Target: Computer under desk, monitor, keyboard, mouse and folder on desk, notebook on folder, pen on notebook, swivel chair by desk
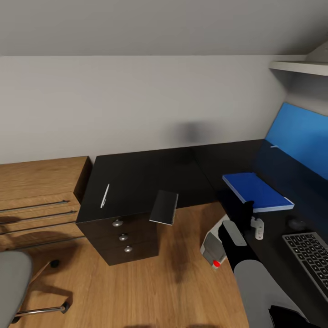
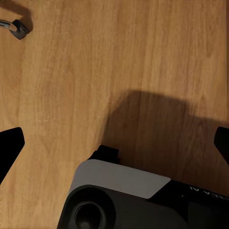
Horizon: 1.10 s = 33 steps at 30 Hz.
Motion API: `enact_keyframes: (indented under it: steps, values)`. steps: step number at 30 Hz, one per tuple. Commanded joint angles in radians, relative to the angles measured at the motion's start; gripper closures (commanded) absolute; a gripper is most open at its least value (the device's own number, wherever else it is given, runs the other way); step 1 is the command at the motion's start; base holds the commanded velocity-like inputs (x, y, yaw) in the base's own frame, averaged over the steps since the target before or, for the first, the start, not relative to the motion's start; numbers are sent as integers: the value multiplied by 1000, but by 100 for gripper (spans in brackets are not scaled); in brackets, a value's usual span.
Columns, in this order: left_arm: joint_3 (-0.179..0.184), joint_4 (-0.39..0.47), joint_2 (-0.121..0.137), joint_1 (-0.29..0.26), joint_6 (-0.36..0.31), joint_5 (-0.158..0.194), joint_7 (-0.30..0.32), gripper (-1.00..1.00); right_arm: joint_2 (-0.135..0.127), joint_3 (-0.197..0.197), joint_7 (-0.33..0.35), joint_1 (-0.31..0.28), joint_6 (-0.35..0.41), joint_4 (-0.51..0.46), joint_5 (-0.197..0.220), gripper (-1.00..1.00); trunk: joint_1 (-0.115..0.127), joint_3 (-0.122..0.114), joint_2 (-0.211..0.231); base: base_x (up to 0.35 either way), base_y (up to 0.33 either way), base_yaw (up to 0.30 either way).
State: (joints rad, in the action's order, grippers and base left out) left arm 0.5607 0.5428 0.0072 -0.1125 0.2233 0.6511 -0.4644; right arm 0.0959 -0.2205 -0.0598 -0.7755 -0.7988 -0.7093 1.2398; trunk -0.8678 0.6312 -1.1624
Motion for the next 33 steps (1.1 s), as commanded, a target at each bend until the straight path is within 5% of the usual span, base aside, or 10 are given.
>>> enact_keyframes:
  steps: [1, 24, 33]
  values:
    - [8, 0, 1, -1, 7, 10, -6, -100, 1, -2, -6, -1, 0, -1, -5, 100, 0, 1, -1, 0, 0, -78]
    - [8, 0, 0, -1, 8, 9, -5, -100, 0, -1, -6, 1, 1, 0, -13, 100, 0, 2, -1, 57, -48, -6]
    - [8, 0, 0, -1, 8, 9, -5, -100, -56, -3, -11, 1, 25, 29, -5, 100, 0, 2, -1, 0, -8, 0]
